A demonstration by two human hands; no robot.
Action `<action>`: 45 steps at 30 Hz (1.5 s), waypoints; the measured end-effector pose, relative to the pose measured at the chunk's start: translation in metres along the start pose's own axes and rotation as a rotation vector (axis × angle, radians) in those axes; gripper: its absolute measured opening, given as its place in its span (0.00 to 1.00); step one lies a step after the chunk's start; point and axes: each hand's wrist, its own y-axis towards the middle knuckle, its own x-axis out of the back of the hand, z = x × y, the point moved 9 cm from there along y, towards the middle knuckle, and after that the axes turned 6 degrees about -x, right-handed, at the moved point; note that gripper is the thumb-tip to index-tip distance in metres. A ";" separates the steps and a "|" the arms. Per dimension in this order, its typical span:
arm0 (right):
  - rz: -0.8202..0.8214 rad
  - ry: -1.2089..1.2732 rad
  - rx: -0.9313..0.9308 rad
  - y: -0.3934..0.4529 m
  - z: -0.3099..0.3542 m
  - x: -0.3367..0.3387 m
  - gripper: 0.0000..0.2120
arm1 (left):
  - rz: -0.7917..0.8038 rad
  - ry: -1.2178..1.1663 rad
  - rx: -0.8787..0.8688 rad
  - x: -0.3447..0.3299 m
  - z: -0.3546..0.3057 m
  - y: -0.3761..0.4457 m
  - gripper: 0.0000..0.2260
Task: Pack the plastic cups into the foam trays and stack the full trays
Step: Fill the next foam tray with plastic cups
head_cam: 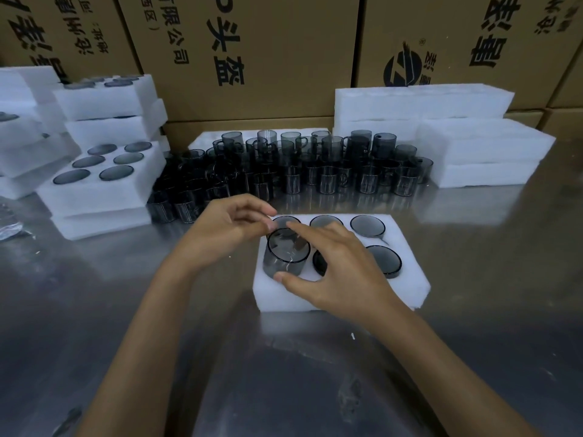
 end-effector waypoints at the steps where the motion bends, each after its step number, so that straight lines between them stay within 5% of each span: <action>1: -0.001 -0.010 0.001 0.000 0.000 0.000 0.35 | 0.004 0.006 0.009 0.000 0.001 0.000 0.06; 33: 0.104 -0.302 0.009 0.001 -0.001 -0.018 0.35 | 0.186 0.015 0.300 -0.016 0.056 -0.003 0.34; 40: 0.087 -0.337 0.030 0.000 0.000 -0.018 0.36 | 0.239 -0.034 0.283 -0.020 0.057 -0.006 0.27; 42: 0.093 -0.239 0.000 0.002 -0.001 -0.017 0.35 | 0.158 -0.072 0.263 -0.012 0.063 -0.004 0.22; 45: -0.003 0.166 -0.117 0.007 -0.015 0.002 0.26 | -0.306 -0.054 0.248 0.027 0.085 0.003 0.15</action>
